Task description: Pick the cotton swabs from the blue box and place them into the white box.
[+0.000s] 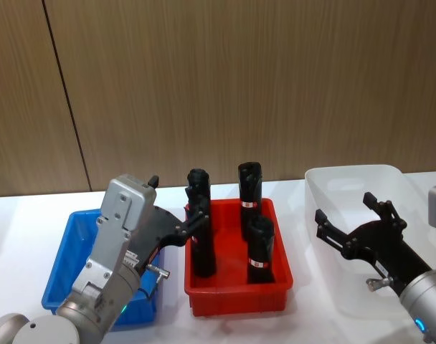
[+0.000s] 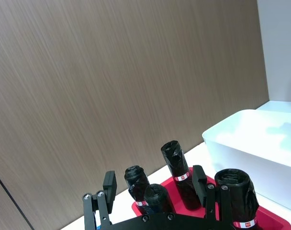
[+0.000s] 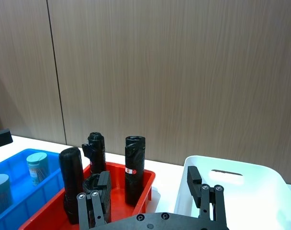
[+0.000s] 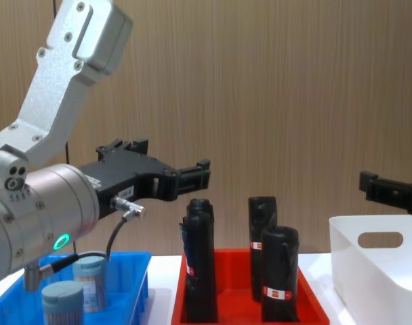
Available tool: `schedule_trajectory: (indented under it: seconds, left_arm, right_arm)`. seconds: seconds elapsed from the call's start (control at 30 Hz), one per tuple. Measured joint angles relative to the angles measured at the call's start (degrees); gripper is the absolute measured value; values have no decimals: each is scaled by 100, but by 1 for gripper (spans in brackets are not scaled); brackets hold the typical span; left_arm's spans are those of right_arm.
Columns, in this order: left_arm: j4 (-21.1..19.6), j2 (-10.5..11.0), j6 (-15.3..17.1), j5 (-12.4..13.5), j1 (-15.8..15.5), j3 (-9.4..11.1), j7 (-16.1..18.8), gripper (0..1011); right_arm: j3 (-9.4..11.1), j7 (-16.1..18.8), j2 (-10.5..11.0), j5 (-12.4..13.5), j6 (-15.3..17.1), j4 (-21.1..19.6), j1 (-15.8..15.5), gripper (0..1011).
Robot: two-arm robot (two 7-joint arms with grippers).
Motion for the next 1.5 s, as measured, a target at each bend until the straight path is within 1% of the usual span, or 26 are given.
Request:
schedule_trajectory:
  seconds: [0.8, 0.97, 1.1, 1.3, 1.43, 1.47, 1.5]
  left_arm:
    - [7, -1, 1, 0, 1, -5, -2, 1004]
    - [55, 23, 71, -42, 14, -32, -15, 1004]
    - [99, 81, 146, -128, 40, -85, -24, 1004]
    - [174, 210, 272, -369, 119, -207, 17, 1004]
    - [224, 330, 431, -647, 200, -321, 110, 1004]
    - [224, 330, 431, -647, 200, -321, 110, 1004]
    - [244, 379, 498, -749, 229, -369, 147, 1004]
  right_arm:
    - [0, 0, 0, 0, 0, 0, 0, 1002]
    - [0, 0, 0, 0, 0, 0, 0, 1002]
    - [0, 0, 0, 0, 0, 0, 0, 1002]
    - [0, 0, 0, 0, 0, 0, 0, 1002]
    - [0, 0, 0, 0, 0, 0, 0, 1002]
    - [0, 0, 0, 0, 0, 0, 0, 1001]
    - [0, 0, 0, 0, 0, 0, 0, 1001]
